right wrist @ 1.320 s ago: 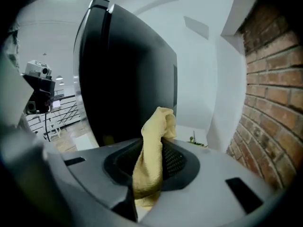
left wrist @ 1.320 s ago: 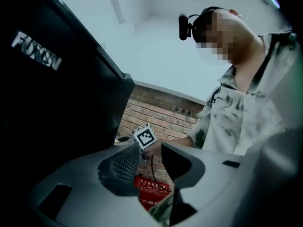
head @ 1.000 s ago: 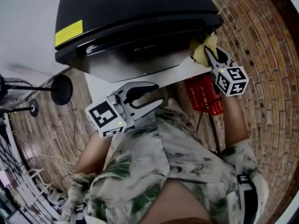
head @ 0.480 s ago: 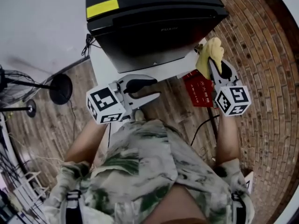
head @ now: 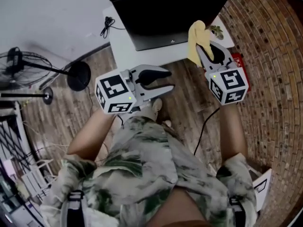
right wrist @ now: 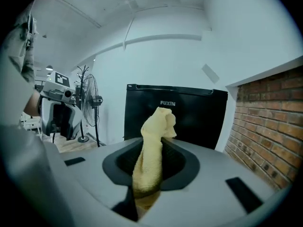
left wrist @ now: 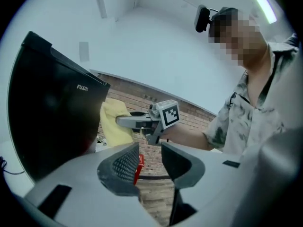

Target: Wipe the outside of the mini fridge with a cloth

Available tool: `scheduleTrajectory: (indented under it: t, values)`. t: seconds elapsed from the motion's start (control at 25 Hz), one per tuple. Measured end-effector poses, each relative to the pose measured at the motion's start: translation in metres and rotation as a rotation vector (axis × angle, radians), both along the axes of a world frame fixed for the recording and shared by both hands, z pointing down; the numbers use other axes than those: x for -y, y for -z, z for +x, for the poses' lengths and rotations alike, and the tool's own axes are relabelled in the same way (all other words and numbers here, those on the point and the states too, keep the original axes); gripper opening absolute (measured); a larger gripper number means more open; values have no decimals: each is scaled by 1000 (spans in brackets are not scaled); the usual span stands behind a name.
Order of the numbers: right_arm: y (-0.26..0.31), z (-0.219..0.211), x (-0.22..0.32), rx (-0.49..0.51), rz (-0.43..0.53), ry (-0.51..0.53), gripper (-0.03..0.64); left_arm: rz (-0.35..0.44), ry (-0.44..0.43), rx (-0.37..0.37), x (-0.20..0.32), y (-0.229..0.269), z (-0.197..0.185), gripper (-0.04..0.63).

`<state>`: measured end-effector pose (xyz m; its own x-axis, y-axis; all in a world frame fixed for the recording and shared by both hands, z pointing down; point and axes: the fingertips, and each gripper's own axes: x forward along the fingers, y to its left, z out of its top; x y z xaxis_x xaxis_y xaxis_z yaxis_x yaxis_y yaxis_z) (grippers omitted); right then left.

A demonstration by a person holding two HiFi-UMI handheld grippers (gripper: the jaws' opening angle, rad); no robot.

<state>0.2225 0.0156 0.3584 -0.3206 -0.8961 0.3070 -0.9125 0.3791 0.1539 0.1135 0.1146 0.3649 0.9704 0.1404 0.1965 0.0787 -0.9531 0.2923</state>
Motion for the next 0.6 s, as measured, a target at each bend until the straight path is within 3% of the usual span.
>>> scheduleTrajectory:
  t: [0.2, 0.36, 0.6]
  values:
    - [-1, -55, -7, 16, 4, -2, 97, -21, -53, -3, -19, 5, -41, 138]
    - [0, -97, 2, -64, 12, -43, 97, -17, -96, -55, -6, 5, -86, 138]
    - [4, -169, 44, -121, 20, -202, 97, 31, -229, -62, 41, 5, -197, 138]
